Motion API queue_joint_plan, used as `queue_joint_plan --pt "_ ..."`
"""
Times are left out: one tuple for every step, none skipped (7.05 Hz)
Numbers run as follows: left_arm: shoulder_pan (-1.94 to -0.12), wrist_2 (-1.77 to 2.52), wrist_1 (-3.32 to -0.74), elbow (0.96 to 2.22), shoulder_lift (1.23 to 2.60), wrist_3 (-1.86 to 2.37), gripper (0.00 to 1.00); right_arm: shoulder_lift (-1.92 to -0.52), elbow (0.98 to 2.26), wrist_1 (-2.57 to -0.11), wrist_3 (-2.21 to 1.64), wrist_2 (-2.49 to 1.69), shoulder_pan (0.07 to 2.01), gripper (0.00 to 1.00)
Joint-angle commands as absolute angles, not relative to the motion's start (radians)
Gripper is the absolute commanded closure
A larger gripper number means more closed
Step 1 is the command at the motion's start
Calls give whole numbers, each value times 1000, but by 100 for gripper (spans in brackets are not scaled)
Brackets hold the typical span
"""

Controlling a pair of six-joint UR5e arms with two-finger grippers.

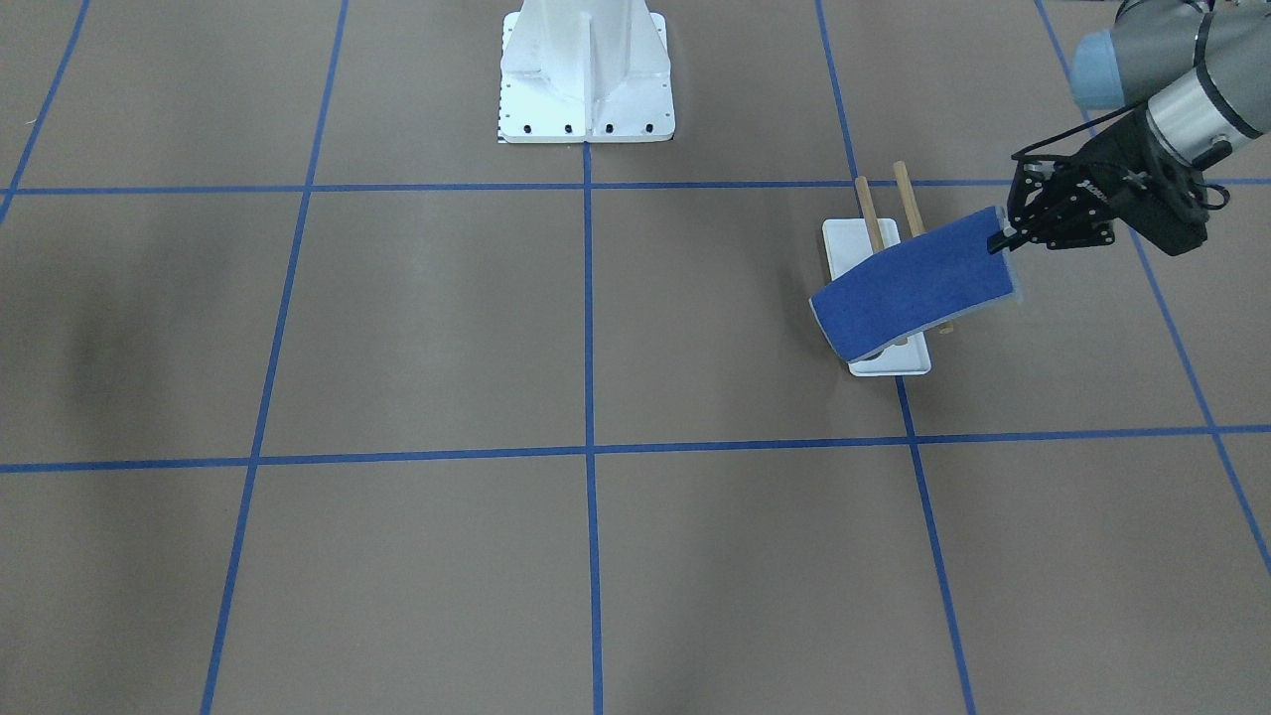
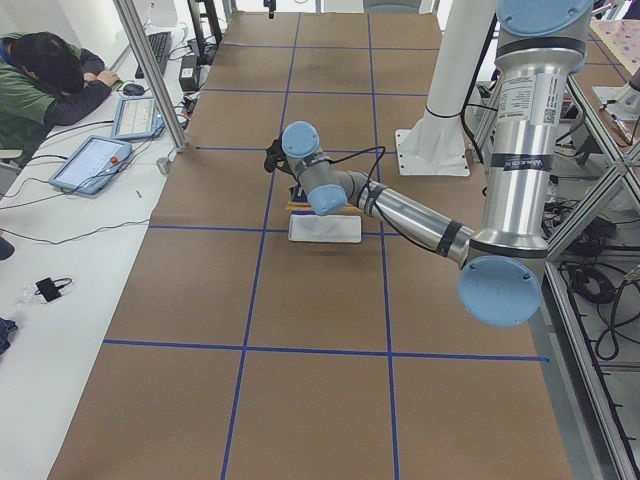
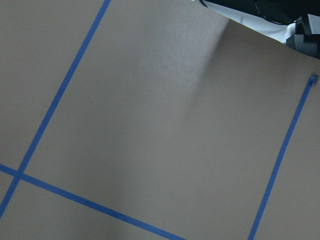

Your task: Hang towel on rack

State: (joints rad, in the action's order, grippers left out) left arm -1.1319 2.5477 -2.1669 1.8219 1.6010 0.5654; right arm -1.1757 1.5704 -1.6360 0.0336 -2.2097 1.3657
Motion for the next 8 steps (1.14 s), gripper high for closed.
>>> queue_joint_plan --pt "-1173 2546 -2167 1726 1598 448 100 -1201 1571 -1634 38 -2212 1368 0" --pt "-1172 2542 -2174 1701 1600 443 100 -1201 1571 -1634 40 -2210 1368 0" --pt "-1170 2543 -2172 1700 1597 440 69 -1201 1571 -1634 40 -2210 1368 0" --pt "-1169 2542 -2172 1701 1603 440 2 -1206 1571 -1634 40 -2210 1368 0" --pt "-1170 2542 -2168 1703 1605 443 1 -1218 1571 -1632 40 -2212 1370 0" --pt "-1178 2542 -2164 1707 1606 448 1 -1236 1577 -1632 40 -2210 1371 0" --pt "-1196 2542 -2161 1703 1606 448 1 -1261 1577 -1632 40 -2210 1377 0" --pt "-1230 2540 -2152 1701 1603 446 1 -1294 1577 -1634 40 -2210 1393 0"
